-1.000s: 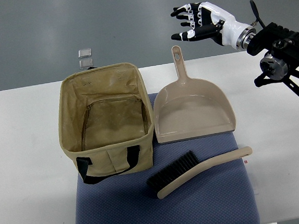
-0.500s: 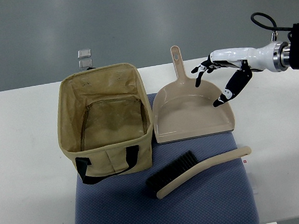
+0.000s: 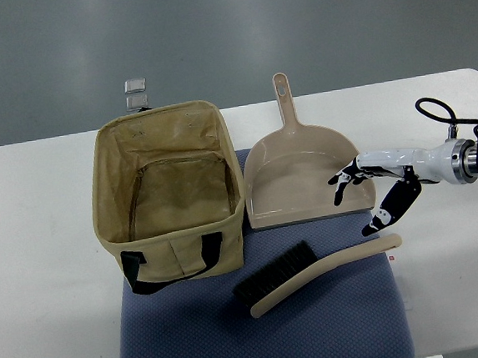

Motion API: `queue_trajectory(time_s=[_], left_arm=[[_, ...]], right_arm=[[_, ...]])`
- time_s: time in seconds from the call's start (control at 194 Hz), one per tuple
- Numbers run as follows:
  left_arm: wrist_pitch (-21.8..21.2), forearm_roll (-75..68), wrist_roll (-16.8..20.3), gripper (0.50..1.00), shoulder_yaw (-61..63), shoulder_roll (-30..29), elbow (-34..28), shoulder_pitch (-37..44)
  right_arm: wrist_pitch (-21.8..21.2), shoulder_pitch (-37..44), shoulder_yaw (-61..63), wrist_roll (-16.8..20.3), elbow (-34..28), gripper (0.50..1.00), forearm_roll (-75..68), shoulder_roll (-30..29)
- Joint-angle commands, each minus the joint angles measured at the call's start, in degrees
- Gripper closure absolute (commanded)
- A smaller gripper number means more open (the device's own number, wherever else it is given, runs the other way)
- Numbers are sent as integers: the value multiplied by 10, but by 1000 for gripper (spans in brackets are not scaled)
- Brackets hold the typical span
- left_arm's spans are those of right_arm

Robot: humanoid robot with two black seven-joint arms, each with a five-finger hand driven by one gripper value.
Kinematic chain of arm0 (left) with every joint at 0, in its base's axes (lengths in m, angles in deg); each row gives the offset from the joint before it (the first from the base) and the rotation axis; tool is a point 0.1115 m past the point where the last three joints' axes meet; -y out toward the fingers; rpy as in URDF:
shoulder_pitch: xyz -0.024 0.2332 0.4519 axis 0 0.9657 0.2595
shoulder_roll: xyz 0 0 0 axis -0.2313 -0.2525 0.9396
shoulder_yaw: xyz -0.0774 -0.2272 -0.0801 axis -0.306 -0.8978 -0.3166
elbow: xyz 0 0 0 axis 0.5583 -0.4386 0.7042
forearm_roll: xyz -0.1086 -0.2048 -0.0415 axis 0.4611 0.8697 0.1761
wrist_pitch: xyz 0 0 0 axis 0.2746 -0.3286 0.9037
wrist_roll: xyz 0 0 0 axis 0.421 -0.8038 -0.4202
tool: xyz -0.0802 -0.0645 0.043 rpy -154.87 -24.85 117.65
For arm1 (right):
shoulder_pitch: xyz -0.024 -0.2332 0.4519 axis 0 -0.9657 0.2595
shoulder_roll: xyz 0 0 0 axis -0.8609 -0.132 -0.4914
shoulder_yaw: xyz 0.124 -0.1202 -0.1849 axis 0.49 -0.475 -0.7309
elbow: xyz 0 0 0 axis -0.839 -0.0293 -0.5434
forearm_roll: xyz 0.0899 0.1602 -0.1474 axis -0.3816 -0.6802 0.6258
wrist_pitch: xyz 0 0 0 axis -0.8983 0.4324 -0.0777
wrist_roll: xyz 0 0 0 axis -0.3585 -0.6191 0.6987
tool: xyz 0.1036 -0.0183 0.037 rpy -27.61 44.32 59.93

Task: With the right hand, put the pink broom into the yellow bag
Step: 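Lower the right hand past the dustpan toward the brush handle, then close the right hand's fingers around the beige brush handle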

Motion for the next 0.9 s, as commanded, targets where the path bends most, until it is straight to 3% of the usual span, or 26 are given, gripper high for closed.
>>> queue_trajectory(time_s=[0.0, 0.309, 0.897], left_arm=[[0, -1, 0, 500, 2, 0, 0, 0], [0, 0, 0, 500, 0, 0, -1, 0], [0, 0, 0, 500, 0, 0, 0, 0]], right_arm=[[4, -14, 0, 0, 2, 564, 0, -9], [29, -80, 1, 0, 12, 566, 50, -40], [50, -122, 1, -2, 49, 572, 95, -76]])
